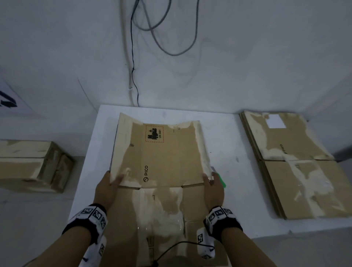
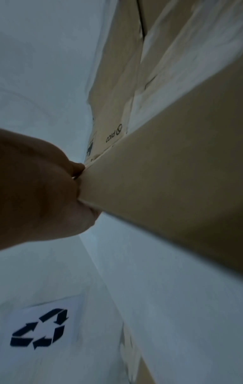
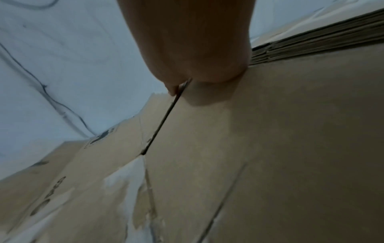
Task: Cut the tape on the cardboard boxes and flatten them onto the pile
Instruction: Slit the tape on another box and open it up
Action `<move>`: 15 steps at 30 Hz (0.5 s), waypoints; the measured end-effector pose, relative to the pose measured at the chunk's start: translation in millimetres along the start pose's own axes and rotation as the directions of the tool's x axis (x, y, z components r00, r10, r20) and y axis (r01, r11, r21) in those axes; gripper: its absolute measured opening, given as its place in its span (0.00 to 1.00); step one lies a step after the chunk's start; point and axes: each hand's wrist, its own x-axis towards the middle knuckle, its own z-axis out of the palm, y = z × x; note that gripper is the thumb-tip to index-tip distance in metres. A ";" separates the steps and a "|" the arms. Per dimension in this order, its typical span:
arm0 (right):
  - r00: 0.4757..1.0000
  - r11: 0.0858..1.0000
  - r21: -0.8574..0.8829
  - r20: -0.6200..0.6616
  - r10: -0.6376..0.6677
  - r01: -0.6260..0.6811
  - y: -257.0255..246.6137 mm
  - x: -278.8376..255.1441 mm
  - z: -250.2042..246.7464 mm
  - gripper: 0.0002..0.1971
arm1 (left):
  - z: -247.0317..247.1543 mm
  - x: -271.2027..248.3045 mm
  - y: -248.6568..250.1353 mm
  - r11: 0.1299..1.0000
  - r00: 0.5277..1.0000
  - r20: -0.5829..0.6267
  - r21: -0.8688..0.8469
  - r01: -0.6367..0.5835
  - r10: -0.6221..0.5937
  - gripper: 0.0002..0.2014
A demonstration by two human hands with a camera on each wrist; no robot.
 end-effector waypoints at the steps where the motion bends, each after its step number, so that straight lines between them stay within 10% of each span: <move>1: 1.000 1.000 -0.002 -0.024 -0.014 0.014 -5.8 1.8 -7.6 0.21 | 4.4 -0.7 7.7 1.000 1.000 -0.009 -0.002 -0.026 0.026 0.20; 15: 0.979 0.997 -0.082 -0.204 -0.026 0.009 -14.8 137.5 -201.3 0.21 | 169.7 -13.1 173.9 0.957 0.978 0.041 -0.219 -0.189 0.203 0.14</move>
